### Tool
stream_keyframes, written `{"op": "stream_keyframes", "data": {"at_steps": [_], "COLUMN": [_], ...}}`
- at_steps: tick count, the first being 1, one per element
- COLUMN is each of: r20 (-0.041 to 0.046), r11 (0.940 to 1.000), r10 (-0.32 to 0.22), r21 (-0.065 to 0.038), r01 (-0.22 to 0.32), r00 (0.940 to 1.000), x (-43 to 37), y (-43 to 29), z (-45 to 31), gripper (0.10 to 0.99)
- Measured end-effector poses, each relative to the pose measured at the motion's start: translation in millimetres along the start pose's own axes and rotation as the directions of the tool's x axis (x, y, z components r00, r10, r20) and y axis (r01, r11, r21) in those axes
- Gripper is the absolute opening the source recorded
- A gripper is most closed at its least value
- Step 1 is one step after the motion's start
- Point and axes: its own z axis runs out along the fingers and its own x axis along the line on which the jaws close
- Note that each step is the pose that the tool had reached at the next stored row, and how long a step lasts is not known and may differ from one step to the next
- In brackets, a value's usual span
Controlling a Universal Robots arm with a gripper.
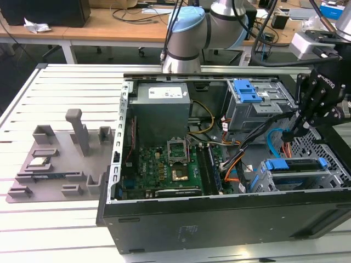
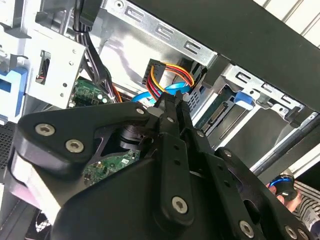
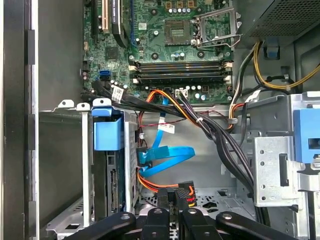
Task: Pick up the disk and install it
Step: 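Insert the first disk wire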
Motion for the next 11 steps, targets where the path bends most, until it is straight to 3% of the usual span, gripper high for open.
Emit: {"op": "stream_keyframes", "data": {"at_steps": [3, 9, 11], "r20": [-0.0038, -0.0093, -0.0108], "r11": [1.0, 1.0, 1.0], "r10": [0.0, 0.001, 0.001], "r21": [0.0, 0.0, 0.0], "r01": [0.0, -0.001, -0.001], "r00": [1.0, 1.0, 0.9999], "x": [19.1, 49.1, 51.0], "y": [-0.2, -0.8, -1.2], "z": [1.6, 6.2, 10.0], "gripper": [0.169, 0.169, 0.169]}}
